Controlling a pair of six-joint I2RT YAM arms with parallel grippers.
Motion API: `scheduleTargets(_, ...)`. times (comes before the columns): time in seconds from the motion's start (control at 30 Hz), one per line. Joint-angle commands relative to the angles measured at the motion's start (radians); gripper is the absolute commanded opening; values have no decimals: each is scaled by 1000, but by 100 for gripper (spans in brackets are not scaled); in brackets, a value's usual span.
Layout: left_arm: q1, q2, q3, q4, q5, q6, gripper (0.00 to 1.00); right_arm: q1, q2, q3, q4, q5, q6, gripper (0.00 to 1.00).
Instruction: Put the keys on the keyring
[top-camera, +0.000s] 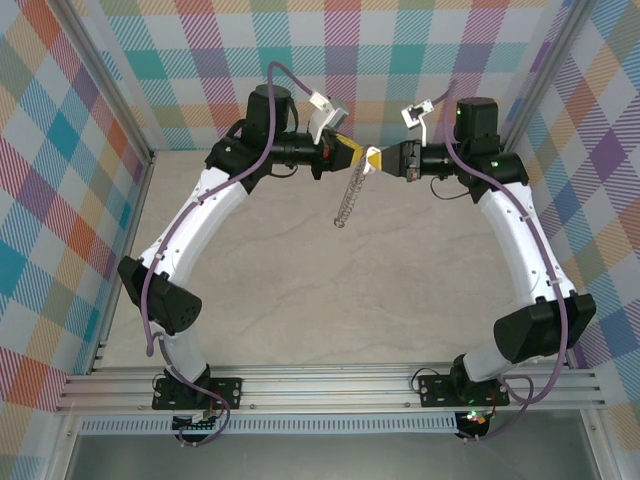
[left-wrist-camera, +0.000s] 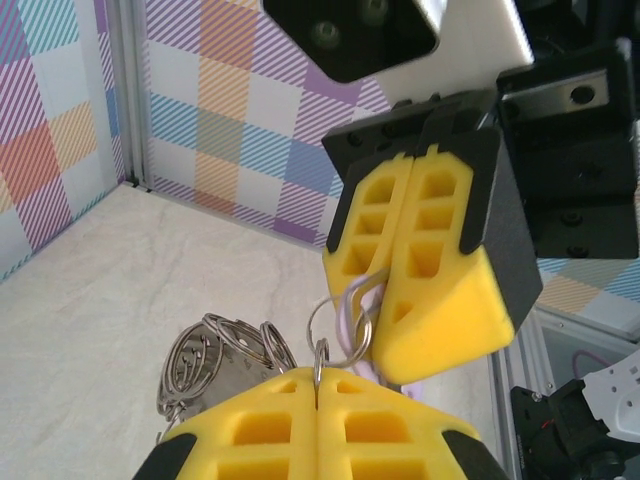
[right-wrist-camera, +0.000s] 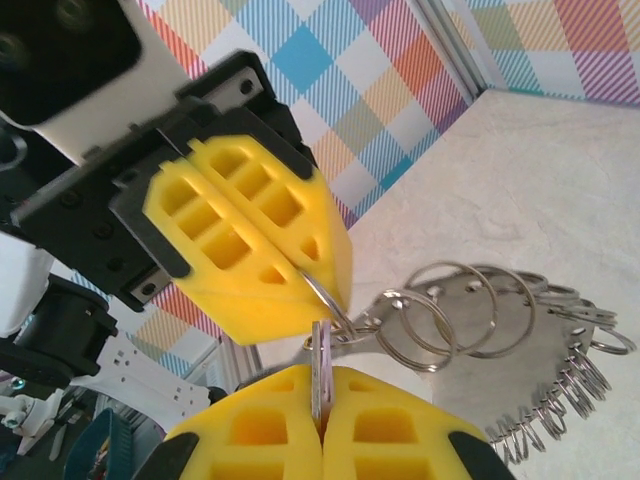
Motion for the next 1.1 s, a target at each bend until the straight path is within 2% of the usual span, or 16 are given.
scheduleTargets(0.0, 5, -34, -3, 20, 0, -7, 0, 12, -24, -63, 42, -36, 12, 0)
scheduleTargets(0.2, 3, -27, 0, 23, 0, -12, 0, 15, -37, -89, 41, -30, 0, 0)
scheduleTargets(0.47, -2, -23, 6, 22, 0, -15, 0, 13, -1, 53, -35, -21, -38, 0)
scheduleTargets(0.7, -3, -25, 6, 15, 2, -10, 0, 10, 18, 106, -41, -19, -35, 0)
scheduleTargets(1.07, -3, -29, 5, 14, 1, -6, 0, 9, -17, -23, 20, -18, -6, 0)
